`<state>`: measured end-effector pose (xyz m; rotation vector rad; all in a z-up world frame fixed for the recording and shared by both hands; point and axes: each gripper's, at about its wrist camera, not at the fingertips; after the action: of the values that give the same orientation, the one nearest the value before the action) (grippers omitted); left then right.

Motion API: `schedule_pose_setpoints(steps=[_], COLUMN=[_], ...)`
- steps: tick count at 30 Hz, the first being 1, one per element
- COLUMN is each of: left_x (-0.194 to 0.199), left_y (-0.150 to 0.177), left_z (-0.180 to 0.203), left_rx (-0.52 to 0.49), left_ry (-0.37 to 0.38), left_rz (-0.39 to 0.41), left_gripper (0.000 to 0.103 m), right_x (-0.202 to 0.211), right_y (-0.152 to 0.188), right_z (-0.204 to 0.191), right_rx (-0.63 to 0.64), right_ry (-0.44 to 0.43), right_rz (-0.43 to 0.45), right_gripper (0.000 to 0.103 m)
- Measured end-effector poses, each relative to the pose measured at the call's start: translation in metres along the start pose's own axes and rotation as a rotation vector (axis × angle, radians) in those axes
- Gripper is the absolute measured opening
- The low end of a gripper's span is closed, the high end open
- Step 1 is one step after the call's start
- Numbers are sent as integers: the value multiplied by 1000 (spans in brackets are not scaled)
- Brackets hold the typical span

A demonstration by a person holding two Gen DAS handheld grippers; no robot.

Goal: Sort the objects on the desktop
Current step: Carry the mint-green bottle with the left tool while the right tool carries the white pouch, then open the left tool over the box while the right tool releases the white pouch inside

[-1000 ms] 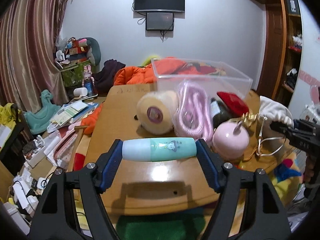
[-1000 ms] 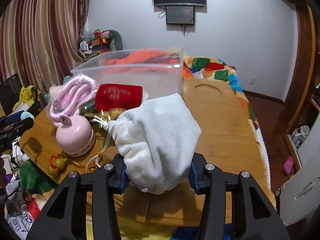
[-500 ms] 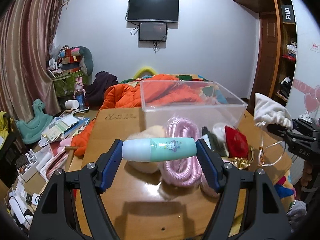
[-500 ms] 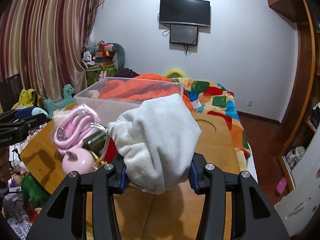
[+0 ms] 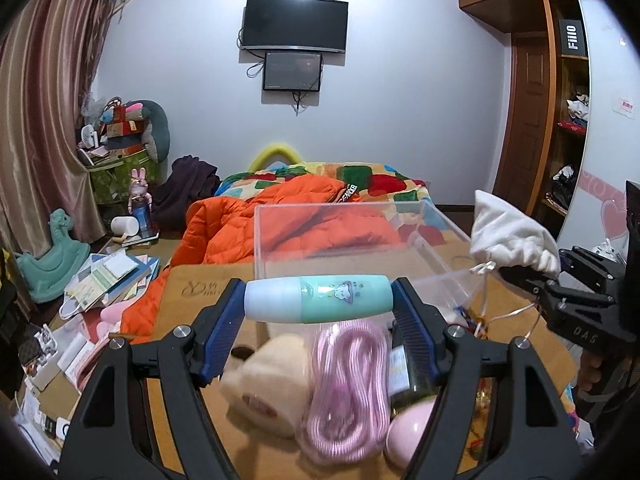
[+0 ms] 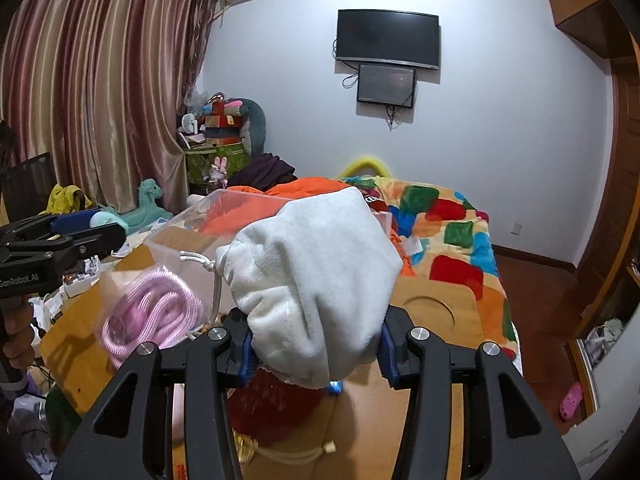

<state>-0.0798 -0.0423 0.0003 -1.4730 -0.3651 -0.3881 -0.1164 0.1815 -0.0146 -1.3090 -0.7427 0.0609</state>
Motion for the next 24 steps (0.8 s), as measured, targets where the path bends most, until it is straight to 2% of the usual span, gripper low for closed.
schedule_pose_setpoints(steps=[9, 15, 24], left_x=[-42, -73, -99], left_y=[-23, -25, -23], left_z=[1, 4, 12], left_rx=[-36, -52, -104], left_ry=[2, 12, 11], left_rz=[-71, -141, -237], left_gripper=[73, 73, 73], right_x=[-39, -69, -99], right_y=[-19, -23, -23], right_z=[2, 9, 7], right_rx=[9, 6, 81], right_ry=[-45, -77, -84], right_rz=[-25, -73, -151], right_gripper=[43, 43, 44])
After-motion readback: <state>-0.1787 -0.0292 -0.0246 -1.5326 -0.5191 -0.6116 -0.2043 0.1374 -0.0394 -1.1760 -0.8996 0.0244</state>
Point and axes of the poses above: each gripper's, at about its wrist camera, not at the fingertips, and x roughly against the way its jaws point, z to its right, y to its underside, and after that the axes turned 1 degree about -z, right-handed
